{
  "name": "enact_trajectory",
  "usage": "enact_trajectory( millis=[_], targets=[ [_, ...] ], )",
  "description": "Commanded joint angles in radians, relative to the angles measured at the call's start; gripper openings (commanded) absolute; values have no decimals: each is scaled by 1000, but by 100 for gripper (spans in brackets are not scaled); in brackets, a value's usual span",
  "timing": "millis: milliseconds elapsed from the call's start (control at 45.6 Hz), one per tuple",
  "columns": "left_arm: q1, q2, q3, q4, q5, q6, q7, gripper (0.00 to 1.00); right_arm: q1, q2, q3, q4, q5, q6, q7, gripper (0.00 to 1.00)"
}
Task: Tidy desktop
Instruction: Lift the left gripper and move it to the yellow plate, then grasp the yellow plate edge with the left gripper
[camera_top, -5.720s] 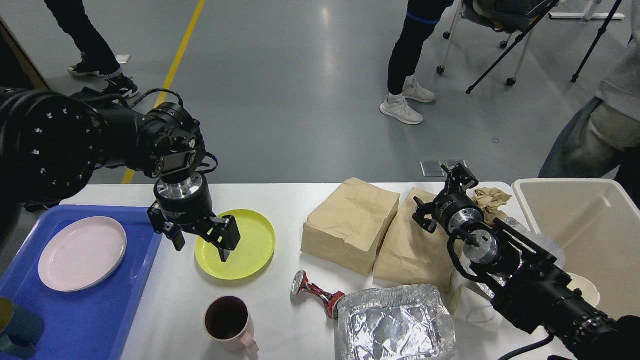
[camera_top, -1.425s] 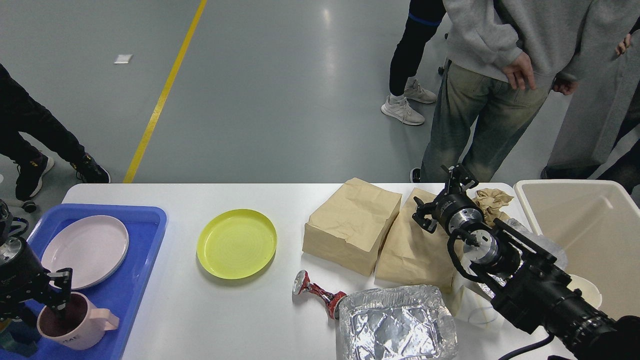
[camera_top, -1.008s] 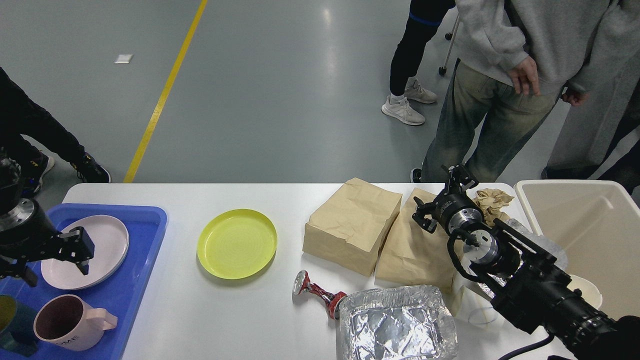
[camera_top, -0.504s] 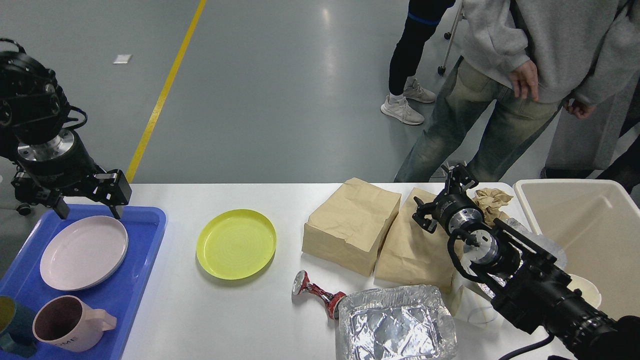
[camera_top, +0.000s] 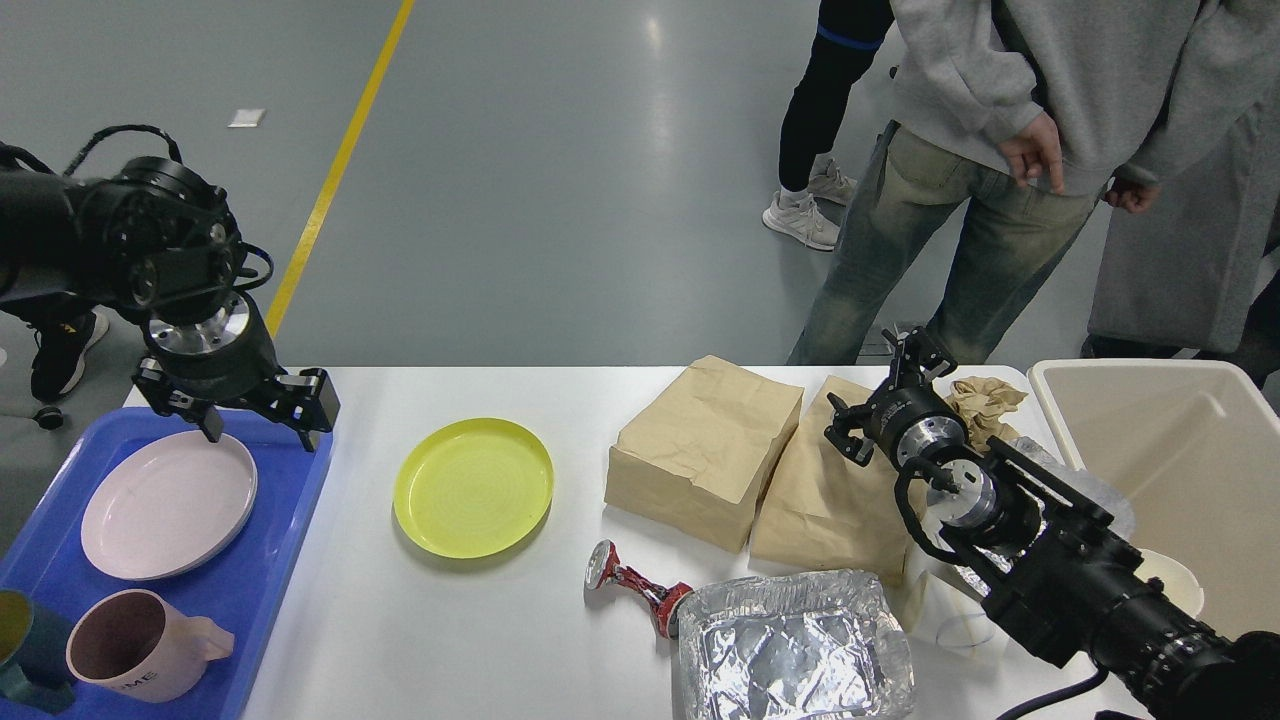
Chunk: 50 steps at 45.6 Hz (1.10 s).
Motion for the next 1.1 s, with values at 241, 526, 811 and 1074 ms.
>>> enact_trajectory(
  millis=[241,526,811,1074],
  targets=[
    [337,-31,-223,279,0,78,39,89,0,0,-1,0,0,0,0,100],
    [465,-165,-236,400,-3,151,154,89,0,0,0,0,0,0,0,100],
    [523,-201,-295,409,-5,245,195,89,0,0,0,0,0,0,0,100],
    [566,-220,-294,409,-5,254,220,89,0,0,0,0,0,0,0,100]
  ],
)
